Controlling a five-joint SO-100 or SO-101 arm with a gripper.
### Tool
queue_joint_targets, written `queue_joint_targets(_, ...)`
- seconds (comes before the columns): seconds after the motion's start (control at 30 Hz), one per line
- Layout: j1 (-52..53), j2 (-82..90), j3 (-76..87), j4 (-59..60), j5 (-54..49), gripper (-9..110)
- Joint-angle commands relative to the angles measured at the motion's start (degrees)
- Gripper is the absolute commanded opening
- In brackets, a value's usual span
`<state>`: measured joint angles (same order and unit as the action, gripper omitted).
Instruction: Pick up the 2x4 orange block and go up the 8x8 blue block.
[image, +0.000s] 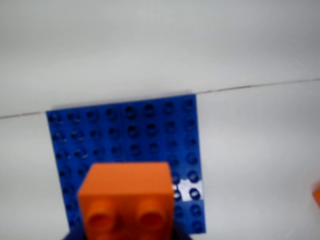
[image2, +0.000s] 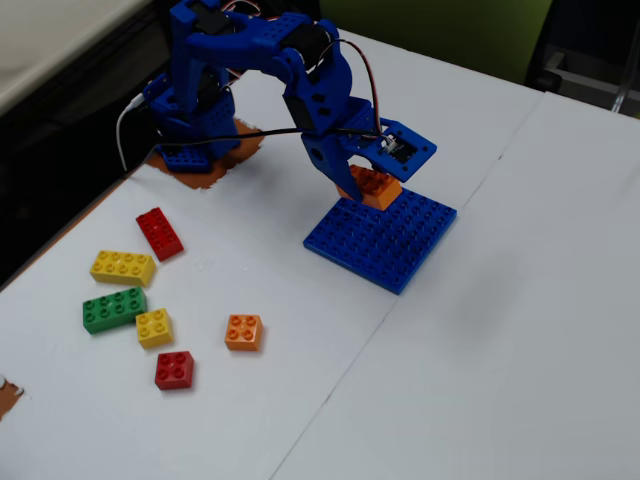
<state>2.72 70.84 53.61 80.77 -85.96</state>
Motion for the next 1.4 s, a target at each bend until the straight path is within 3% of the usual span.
queue_joint_targets(0.0, -0.26, 2.11, -0.35, 1.05, 0.18, 0)
queue_joint_targets(1.37, -3.87, 2.99, 0.18, -0.53, 2.11, 0)
